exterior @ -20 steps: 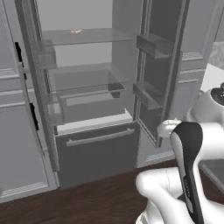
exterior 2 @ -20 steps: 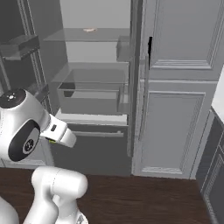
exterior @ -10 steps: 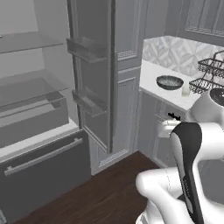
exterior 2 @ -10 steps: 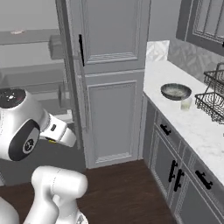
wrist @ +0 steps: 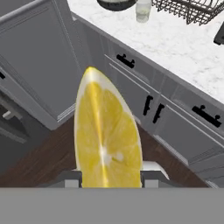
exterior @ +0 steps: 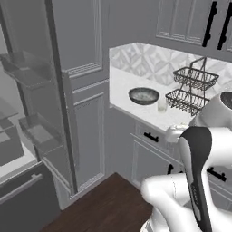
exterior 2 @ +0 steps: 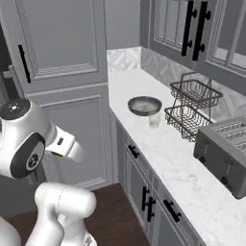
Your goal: Grab a lemon wedge from the fridge and one ice cube from the ice bowl, and put them in the glass of lemonade.
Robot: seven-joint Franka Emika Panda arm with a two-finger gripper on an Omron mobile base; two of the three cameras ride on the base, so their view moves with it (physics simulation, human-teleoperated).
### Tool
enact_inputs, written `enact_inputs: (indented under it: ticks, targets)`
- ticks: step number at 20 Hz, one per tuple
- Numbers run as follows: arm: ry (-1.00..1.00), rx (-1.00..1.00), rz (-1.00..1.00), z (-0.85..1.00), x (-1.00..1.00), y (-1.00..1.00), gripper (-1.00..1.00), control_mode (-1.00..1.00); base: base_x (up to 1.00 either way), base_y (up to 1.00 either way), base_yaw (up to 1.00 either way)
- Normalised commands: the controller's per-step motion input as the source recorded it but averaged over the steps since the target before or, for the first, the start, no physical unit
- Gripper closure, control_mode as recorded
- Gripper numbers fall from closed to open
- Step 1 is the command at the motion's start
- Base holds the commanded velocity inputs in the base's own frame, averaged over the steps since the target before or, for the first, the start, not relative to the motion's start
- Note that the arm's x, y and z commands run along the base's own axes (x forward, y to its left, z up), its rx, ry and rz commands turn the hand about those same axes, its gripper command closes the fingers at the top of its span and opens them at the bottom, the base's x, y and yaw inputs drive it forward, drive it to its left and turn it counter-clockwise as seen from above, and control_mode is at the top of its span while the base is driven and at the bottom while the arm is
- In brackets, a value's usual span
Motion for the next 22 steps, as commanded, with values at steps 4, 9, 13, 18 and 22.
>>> enact_inputs:
  ticks: [4,9,13,18,22]
  targets:
    - [0.00,0.00,0.00,0.00,0.00,0.00,1.00,1.00,0.60,-0.13,-0.13]
    - [0.00,0.00,0.00,0.00,0.00,0.00,1.00,1.00,0.65,-0.21,-0.34]
    - [0.00,0.00,0.00,0.00,0.00,0.00,1.00,1.00,0.41,-0.08,-0.31]
    - [0.00,0.00,0.00,0.00,0.00,0.00,1.00,1.00,0.67,0.00,-0.18]
    - [0.00,0.00,0.00,0.00,0.00,0.00,1.00,1.00,0.96,0.00,-0.09]
